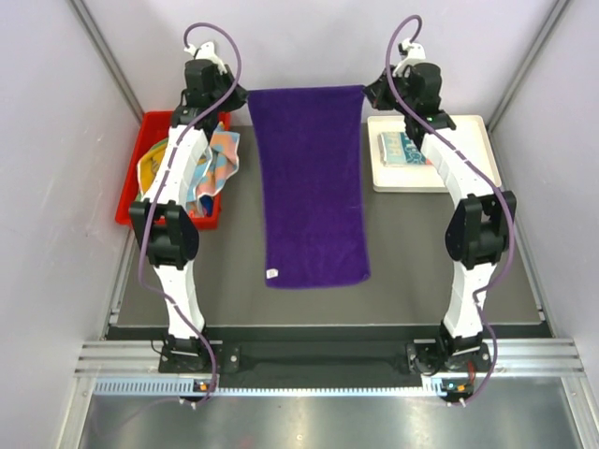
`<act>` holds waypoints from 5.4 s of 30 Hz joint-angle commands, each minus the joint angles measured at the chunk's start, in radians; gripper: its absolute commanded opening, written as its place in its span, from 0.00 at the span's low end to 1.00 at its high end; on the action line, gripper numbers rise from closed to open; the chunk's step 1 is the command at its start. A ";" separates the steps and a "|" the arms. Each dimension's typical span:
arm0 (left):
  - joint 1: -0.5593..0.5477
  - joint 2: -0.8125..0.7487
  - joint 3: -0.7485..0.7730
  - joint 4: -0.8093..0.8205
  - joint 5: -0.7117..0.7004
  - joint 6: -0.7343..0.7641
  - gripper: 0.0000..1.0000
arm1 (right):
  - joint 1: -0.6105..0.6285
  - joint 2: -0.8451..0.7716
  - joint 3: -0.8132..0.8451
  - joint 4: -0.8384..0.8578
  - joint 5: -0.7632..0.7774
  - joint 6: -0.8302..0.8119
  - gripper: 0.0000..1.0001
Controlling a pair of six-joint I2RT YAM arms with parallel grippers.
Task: Fold and stack the towels
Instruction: Flatten out the crumpled towel, then fold the towel
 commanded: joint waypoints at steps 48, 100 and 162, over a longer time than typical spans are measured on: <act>-0.065 -0.595 -1.014 0.151 0.078 -0.027 0.00 | -0.043 -0.555 -0.996 0.143 -0.051 0.137 0.00; -0.201 -0.791 -1.330 0.028 -0.058 -0.068 0.00 | 0.101 -0.819 -1.402 0.195 0.071 0.186 0.00; -0.255 -0.810 -1.519 0.098 -0.052 -0.108 0.00 | 0.149 -0.813 -1.567 0.330 0.096 0.229 0.00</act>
